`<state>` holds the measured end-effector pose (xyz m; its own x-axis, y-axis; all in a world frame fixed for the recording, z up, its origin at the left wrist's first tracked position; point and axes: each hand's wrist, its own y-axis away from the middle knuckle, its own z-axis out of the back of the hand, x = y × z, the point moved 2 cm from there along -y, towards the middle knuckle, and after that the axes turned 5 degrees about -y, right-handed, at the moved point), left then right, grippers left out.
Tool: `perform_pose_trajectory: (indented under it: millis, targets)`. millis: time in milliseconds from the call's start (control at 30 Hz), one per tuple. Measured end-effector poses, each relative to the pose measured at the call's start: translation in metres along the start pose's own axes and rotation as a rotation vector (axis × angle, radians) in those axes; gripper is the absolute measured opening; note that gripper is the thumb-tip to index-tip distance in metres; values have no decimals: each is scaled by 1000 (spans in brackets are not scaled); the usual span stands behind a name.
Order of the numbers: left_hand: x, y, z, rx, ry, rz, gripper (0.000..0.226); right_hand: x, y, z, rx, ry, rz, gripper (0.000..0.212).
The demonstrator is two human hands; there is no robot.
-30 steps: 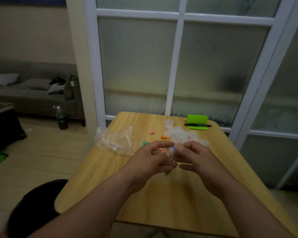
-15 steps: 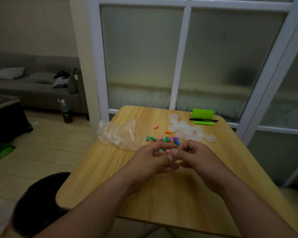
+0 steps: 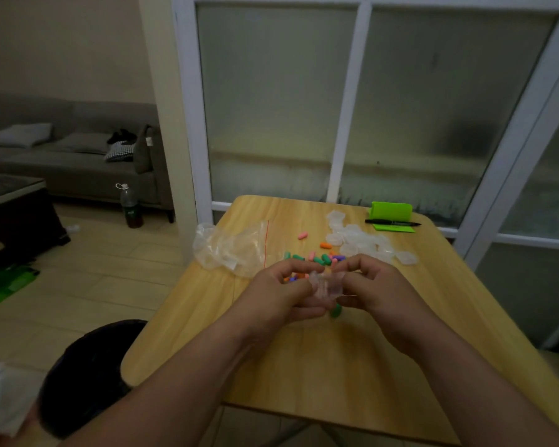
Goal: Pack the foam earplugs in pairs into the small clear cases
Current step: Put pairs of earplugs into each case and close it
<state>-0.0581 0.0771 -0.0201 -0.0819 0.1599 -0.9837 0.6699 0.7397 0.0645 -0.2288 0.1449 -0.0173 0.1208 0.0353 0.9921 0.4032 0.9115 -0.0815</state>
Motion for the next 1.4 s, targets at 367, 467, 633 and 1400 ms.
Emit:
perform_pose_trajectory:
  millis: [367,467,633,1400]
  targets:
    - [6,5,-5,108,132,135,45,0,-12,-2,-46,374,182,15]
    - [13,7,-12,199,79,145,49,3,-14,-14,32,466,225,18]
    - [11,3,-10,50,136,240,15,7,-13,-14,51,357,173,16]
    - [11,5,13,-261,366,352,50,-15,-12,-23,-166,872,30,10]
